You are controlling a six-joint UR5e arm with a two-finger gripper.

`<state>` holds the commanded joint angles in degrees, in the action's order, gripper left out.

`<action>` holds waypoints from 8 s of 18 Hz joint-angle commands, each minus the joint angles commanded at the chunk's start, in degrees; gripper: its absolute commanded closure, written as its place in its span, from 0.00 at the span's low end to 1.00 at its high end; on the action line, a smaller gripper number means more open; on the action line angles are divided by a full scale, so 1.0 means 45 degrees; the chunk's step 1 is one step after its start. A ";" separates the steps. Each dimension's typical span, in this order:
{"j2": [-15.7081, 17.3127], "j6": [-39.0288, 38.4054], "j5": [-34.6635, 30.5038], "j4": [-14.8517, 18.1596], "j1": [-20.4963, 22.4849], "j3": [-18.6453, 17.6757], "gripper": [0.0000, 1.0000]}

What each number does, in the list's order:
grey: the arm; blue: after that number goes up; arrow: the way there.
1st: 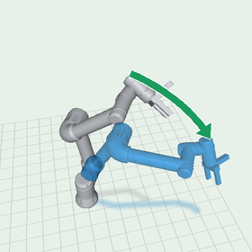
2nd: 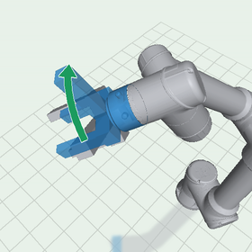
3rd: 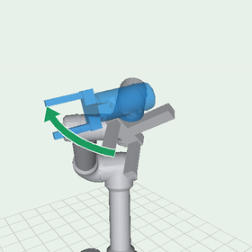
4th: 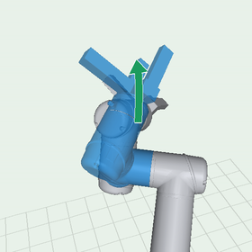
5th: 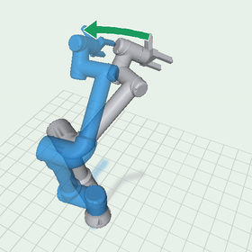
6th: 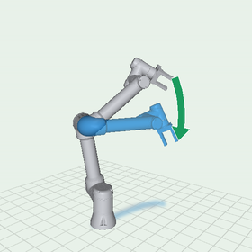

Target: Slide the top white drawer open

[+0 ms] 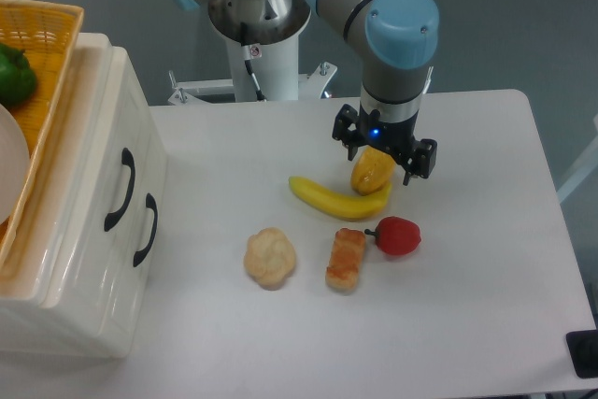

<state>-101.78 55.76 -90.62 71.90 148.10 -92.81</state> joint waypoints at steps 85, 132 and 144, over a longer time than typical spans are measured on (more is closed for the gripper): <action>-0.0352 -1.0672 0.5313 0.0664 -0.4804 0.0176 0.00; -0.0469 -1.0497 0.4142 0.1094 -0.4220 0.0371 0.00; -0.0410 -0.9345 0.3479 0.1094 -0.3789 0.0430 0.00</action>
<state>-103.62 13.71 -74.97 76.82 131.04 -90.88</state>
